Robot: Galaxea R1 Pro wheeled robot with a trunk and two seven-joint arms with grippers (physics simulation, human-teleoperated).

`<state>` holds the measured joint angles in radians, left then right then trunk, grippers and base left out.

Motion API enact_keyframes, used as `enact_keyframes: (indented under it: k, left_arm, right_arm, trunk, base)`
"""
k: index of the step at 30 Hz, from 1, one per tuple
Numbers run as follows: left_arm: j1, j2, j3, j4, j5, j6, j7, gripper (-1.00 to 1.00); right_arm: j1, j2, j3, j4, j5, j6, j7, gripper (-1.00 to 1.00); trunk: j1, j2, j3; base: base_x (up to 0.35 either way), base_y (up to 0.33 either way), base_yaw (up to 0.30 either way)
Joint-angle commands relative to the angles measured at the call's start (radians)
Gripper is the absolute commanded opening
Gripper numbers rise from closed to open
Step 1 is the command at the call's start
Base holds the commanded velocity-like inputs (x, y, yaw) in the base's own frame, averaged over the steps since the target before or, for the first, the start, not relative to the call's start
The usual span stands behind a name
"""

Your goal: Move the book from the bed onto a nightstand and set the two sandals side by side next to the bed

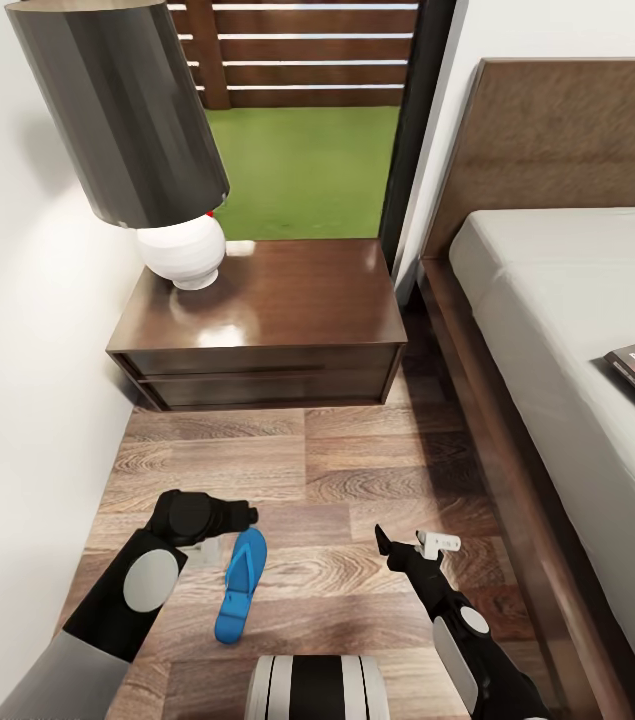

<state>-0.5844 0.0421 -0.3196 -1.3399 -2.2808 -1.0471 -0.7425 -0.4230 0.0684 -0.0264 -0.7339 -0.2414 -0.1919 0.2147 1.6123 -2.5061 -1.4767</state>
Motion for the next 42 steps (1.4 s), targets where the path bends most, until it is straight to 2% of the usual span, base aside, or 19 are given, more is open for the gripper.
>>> enact_keyframes:
  k: [1, 8, 21, 26, 33, 42]
  left_arm:
    - [-0.002, 0.001, -0.003, -0.001, 0.006, 0.0, -0.014, 1.0]
    - [-0.004, -0.002, -0.01, 0.002, 0.006, 0.0, -0.024, 1.0]
    - [-0.003, -0.011, -0.029, 0.056, 0.011, 0.0, -0.023, 1.0]
    - [0.0, -0.011, -0.068, 0.061, 0.011, 0.0, -0.024, 1.0]
    - [0.0, -0.012, -0.104, 0.062, 0.011, 0.0, -0.027, 1.0]
    - [0.0, -0.011, -0.114, 0.063, 0.011, 0.0, -0.026, 1.0]
  right_arm:
    - [0.0, 0.001, -0.003, 0.001, -0.011, -0.001, 0.009, 1.0]
    - [0.0, 0.0, -0.004, 0.0, -0.012, 0.011, 0.01, 1.0]
    - [0.0, -0.006, -0.011, -0.01, -0.012, 0.016, 0.008, 1.0]
    - [0.0, -0.006, -0.009, -0.041, -0.012, 0.016, 0.008, 1.0]
    - [0.0, -0.008, -0.013, -0.052, -0.012, 0.017, 0.008, 1.0]
    - [0.0, -0.007, -0.008, -0.051, -0.012, 0.017, 0.008, 1.0]
  trunk:
    - [0.0, 0.0, -0.001]
    - [0.0, 0.0, -0.001]
    - [0.0, 0.0, -0.001]
    - [0.0, 0.0, -0.001]
    - [0.0, 0.0, -0.001]
    - [0.0, 0.0, -0.001]
  base:
    - [0.0, 0.0, 0.0]
    - [0.0, 0.0, 0.0]
    - [0.0, 0.0, 0.0]
    - [0.0, 0.0, 0.0]
    - [0.0, 0.0, 0.0]
    - [0.0, 0.0, 0.0]
